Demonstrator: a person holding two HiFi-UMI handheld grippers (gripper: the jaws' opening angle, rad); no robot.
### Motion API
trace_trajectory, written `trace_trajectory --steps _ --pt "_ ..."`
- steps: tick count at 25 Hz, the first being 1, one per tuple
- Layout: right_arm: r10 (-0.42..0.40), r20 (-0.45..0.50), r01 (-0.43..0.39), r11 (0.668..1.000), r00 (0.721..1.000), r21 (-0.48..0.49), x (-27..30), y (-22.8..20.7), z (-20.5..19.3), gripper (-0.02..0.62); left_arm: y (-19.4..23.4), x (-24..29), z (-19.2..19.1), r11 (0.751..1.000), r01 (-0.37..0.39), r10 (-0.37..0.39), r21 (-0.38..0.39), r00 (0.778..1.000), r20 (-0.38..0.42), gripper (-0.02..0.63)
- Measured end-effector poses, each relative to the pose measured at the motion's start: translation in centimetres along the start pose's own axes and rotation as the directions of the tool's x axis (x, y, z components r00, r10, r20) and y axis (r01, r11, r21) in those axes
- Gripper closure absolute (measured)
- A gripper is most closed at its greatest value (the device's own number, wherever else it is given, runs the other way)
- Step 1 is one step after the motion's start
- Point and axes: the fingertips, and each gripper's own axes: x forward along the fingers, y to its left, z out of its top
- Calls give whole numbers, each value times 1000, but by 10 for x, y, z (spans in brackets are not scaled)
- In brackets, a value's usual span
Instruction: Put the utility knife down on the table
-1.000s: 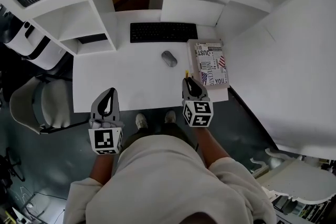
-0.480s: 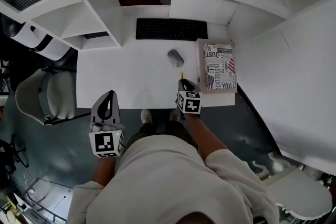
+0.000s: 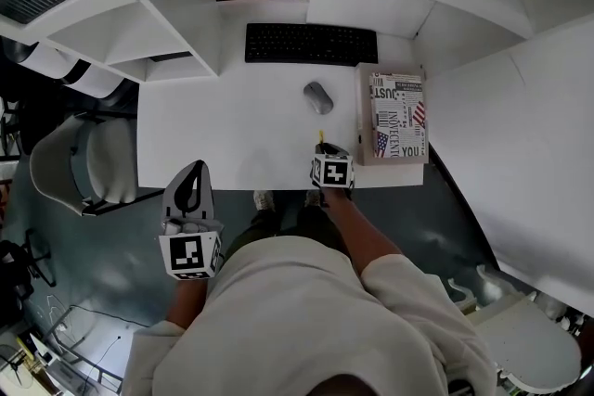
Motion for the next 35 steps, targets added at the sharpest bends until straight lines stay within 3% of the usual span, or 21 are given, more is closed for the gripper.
trace_trajectory --steps 10,19,35 --pt "-28 -126 37 997 992 71 23 1 -13 535 20 8 -8 1000 -7 7 -22 1000 -22 604" --pt "-67 -202 82 994 977 71 34 -3 -21 534 31 13 -14 999 -15 13 -47 1000 -28 604" --pt "-75 -225 92 993 971 69 37 -2 -21 529 38 17 -17 997 -24 22 -71 999 -34 605"
